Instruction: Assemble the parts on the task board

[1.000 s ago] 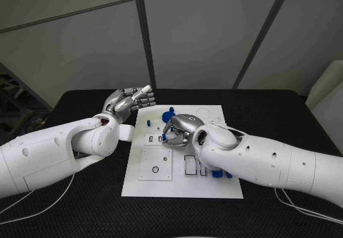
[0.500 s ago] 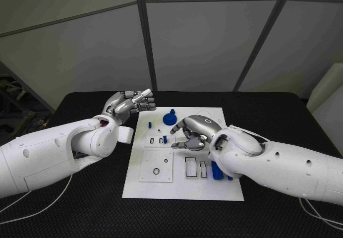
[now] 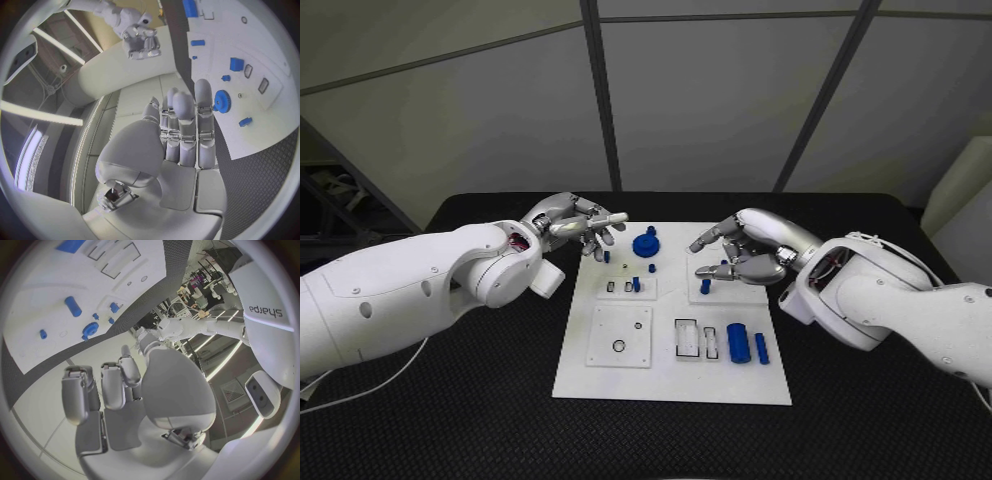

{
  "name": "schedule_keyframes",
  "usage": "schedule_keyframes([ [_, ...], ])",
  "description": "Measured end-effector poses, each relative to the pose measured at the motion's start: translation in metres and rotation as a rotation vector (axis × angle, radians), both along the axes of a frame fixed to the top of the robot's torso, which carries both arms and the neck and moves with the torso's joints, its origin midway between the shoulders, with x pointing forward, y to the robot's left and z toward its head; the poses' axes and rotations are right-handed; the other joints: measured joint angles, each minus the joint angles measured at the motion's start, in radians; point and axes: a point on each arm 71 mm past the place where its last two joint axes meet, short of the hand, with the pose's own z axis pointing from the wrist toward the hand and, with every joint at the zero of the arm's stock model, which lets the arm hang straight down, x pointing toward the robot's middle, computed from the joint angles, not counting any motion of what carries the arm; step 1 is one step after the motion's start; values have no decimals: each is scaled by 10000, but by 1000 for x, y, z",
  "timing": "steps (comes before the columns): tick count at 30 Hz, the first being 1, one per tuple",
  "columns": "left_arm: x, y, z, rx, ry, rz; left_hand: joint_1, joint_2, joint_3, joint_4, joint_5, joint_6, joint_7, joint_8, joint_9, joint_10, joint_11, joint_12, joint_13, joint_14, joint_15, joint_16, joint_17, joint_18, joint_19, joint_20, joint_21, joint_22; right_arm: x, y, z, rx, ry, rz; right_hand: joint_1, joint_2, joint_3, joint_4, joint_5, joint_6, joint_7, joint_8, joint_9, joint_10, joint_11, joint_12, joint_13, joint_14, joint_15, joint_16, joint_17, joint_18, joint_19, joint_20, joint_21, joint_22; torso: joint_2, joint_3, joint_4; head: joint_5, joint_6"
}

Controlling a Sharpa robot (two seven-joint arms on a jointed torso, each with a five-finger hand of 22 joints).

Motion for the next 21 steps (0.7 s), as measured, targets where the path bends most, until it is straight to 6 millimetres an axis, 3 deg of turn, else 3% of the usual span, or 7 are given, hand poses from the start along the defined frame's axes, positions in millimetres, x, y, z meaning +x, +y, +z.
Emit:
schedule_keyframes([
  [3, 5, -8, 4, 1363, 54, -529, -356, -54, -312, 312, -286, -8, -110, 216, 614, 181, -69, 1010, 1438, 9, -152, 2575, 2813, -18, 439, -88, 1945, 2422, 7, -12, 6, 287, 184, -325, 0, 0, 0, 0, 59, 39, 24, 0, 15, 0, 0, 0, -9, 0, 0, 0, 0, 0, 0, 0, 0, 0, -102, 40, 0, 35, -38],
  [4, 6, -10, 5, 1776, 84, -650, -532, -24, -432, 441, -660, 1, -136, 301, 797, 242, -96, 1685, 2278, 10, -153, 3140, 3458, -544, 574, -127, 2461, 3117, 9, -15, 7, 366, 240, -407, 0, 0, 0, 0, 60, 67, -4, 0, 15, 0, 0, 0, -9, 0, 0, 0, 0, -1, 0, 0, 0, 0, -128, 53, 0, 48, -50],
  [5, 8, -13, 5, 2305, 123, -776, -666, -1, -489, 584, -960, 1, -136, 368, 938, 358, -134, 2345, 3064, 10, -153, 3593, 3976, -813, 706, -136, 2894, 3714, 11, -17, 8, 467, 312, -498, 0, 0, 0, 0, 60, 68, -4, 0, 15, 0, 0, 0, -9, 0, 0, 1, 0, -1, 0, 0, 0, 0, -159, 68, 1, 66, -65],
  [8, 13, -20, 5, 3536, 282, -990, -939, 5, -660, 1123, -1622, -38, -246, 663, 1684, 480, -196, 4167, 5407, -5, -242, 4695, 5233, -788, 932, -192, 4098, 5298, 14, -21, 9, 651, 463, -657, 0, 0, 0, 0, 60, 68, -4, 0, 24, 1, 0, -51, -25, 0, 0, 1, -14, 0, 0, 0, -42, 0, -229, 102, 5, 112, -111],
  [11, 18, -30, 2, 4860, 538, -1162, -937, 2, -733, 1584, -1756, -293, -275, 899, 2584, 275, -246, 4945, 6795, -5, -243, 5183, 5684, -787, 873, -250, 4794, 6178, 19, -25, 10, 799, 583, -811, 0, 0, 0, 0, 116, 68, -4, 0, 24, 1, 0, -51, -32, 0, 0, -20, -29, 0, 0, 0, -42, 0, -288, 130, 6, 141, -156],
  [15, 23, -42, -6, 6300, 971, -1273, -814, -121, -806, 1874, -1793, -478, -214, 934, 3153, 135, -209, 4987, 7293, -6, -244, 5422, 5718, -786, 852, -226, 5118, 6614, 22, -26, 10, 922, 691, -922, 0, 0, 0, 0, 118, 68, -4, 0, 24, 1, 0, -51, -36, 0, 0, -46, -48, 0, 0, -1, -42, 0, -338, 151, 8, 153, -204],
  [21, 31, -55, -17, 7789, 1568, -1284, -727, -207, -753, 2254, -1793, -610, -240, 934, 3907, 220, -213, 5877, 8664, -6, -243, 5988, 5717, -789, 985, -210, 5681, 7520, 26, -25, 10, 1028, 783, -1003, 0, 0, 0, 0, 118, 67, -4, 0, 23, 1, 0, -51, -35, 0, 0, -46, -48, -1, 0, 0, -41, 0, -349, 161, 6, 185, -246],
])
